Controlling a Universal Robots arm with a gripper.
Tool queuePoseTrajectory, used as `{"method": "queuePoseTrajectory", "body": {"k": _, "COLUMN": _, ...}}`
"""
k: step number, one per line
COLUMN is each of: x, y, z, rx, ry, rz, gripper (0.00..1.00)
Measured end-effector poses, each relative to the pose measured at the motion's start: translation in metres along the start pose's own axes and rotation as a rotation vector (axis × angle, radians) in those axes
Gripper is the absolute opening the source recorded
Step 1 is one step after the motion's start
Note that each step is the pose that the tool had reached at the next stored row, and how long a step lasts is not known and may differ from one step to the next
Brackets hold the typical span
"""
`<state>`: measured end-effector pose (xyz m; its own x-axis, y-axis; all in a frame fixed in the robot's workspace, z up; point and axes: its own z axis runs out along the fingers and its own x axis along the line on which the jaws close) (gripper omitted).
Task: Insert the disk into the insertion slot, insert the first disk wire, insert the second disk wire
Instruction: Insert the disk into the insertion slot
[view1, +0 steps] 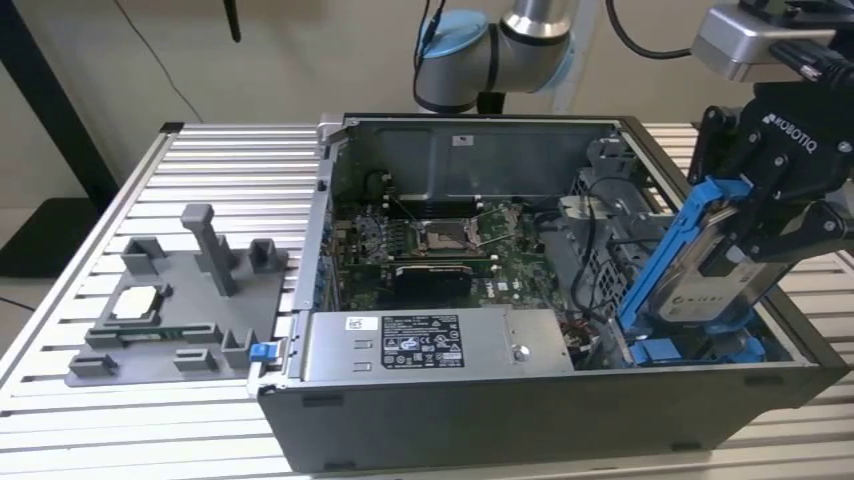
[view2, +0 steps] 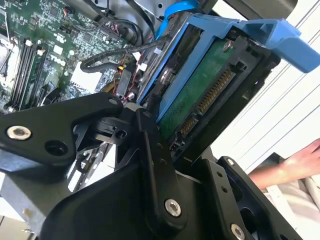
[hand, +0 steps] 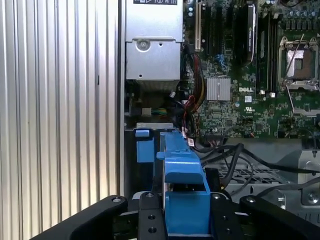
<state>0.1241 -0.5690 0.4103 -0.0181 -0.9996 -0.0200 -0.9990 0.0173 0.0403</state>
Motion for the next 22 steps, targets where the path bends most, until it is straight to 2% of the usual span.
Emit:
{"method": "queuePoseTrajectory", "body": {"k": 3, "x": 0.0004, "y": -0.0001, "z": 0.0035, "rx": -0.0002, "ry": -0.0025, "rz": 0.000, "gripper": 0.00}}
{"method": "queuePoseTrajectory", "body": {"k": 7, "x": 0.0034, "y": -0.0002, "z": 0.0039, "rx": -0.0005, "ry": -0.0158, "rz": -0.001, "gripper": 0.00}}
{"method": "queuePoseTrajectory", "body": {"k": 12, "x": 0.0077, "y": -0.0004, "z": 0.0030, "rx": -0.0061, "ry": -0.0308, "rz": -0.001, "gripper": 0.00}}
{"method": "queuePoseTrajectory", "body": {"k": 16, "x": 0.0103, "y": -0.0003, "z": 0.0002, "rx": -0.0122, "ry": -0.0392, "rz": -0.001, "gripper": 0.00}}
{"method": "queuePoseTrajectory", "body": {"k": 19, "x": 0.0124, "y": -0.0003, "z": -0.0004, "rx": -0.0147, "ry": -0.0496, "rz": -0.002, "gripper": 0.00}}
{"method": "queuePoseTrajectory", "body": {"k": 22, "x": 0.0188, "y": -0.0008, "z": -0.0005, "rx": -0.0178, "ry": -0.0557, "rz": -0.002, "gripper": 0.00}}
